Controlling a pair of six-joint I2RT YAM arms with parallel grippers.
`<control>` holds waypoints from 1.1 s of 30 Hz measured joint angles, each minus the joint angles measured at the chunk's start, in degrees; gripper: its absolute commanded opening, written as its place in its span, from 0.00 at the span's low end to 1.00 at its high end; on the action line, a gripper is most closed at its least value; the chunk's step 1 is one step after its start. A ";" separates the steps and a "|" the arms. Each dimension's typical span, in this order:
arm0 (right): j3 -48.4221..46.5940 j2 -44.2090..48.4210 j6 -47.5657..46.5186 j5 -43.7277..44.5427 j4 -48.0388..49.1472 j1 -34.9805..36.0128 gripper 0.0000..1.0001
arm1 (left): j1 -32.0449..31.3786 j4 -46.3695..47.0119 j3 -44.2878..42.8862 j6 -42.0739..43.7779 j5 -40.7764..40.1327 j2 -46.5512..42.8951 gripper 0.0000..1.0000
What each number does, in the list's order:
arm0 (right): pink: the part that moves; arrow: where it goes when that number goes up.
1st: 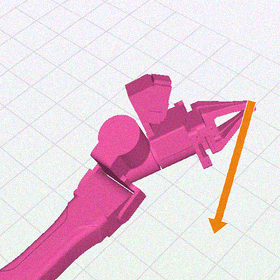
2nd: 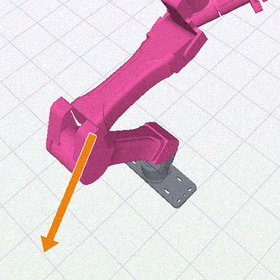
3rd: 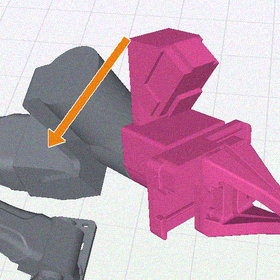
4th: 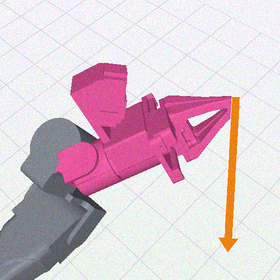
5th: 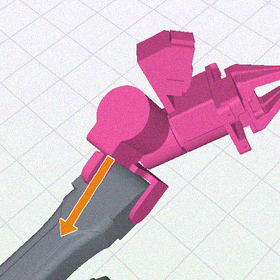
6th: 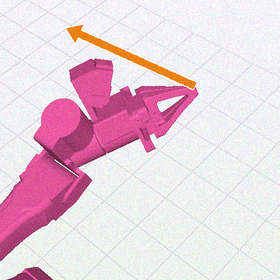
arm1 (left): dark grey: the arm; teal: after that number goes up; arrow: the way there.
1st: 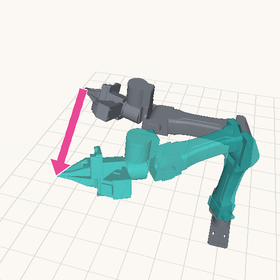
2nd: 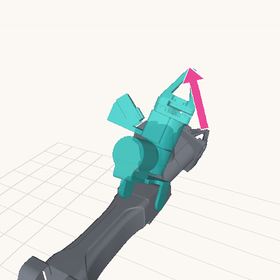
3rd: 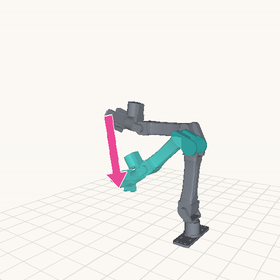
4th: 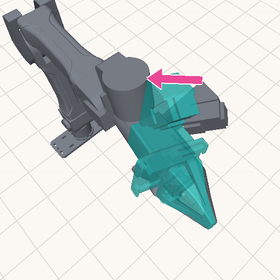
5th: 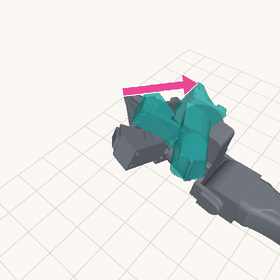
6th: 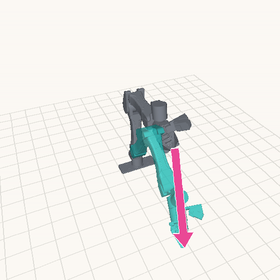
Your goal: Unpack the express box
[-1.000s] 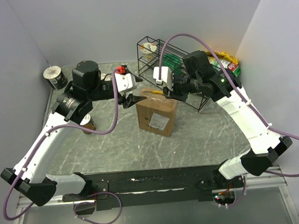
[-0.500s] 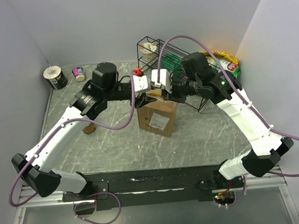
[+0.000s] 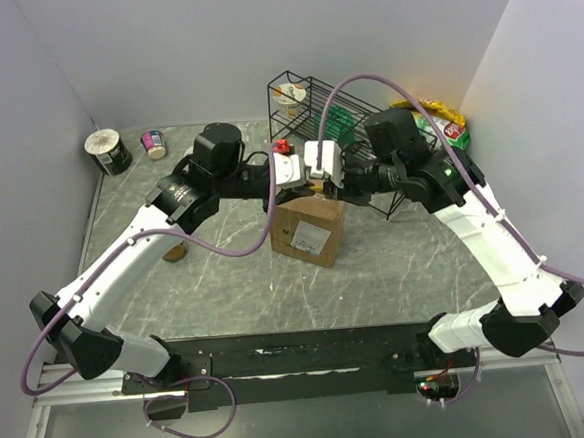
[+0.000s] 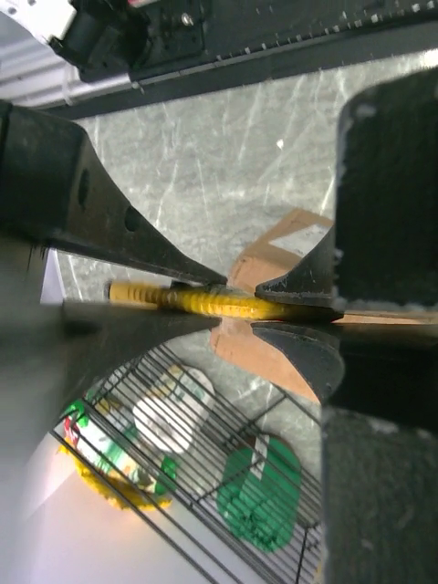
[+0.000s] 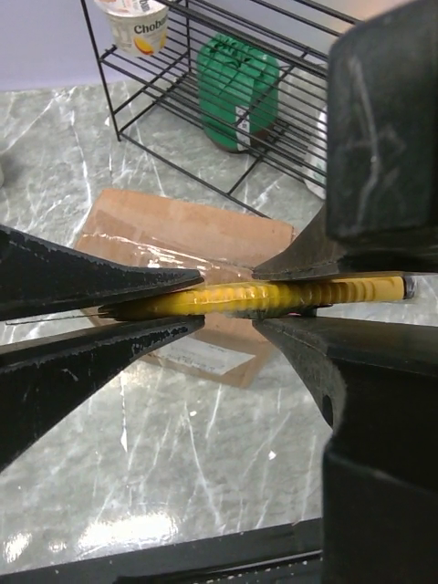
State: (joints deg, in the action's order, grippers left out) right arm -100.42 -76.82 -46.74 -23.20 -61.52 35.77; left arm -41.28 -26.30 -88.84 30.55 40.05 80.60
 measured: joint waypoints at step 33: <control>28.17 12.17 63.95 -39.21 59.49 -23.43 0.57 | 14.21 46.58 10.29 -61.88 27.43 3.28 0.01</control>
State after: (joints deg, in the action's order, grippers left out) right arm -72.25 -64.64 17.21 -62.41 -2.02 12.34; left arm -27.07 20.27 -78.54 -31.33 67.48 83.88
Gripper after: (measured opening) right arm 0.595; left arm 0.073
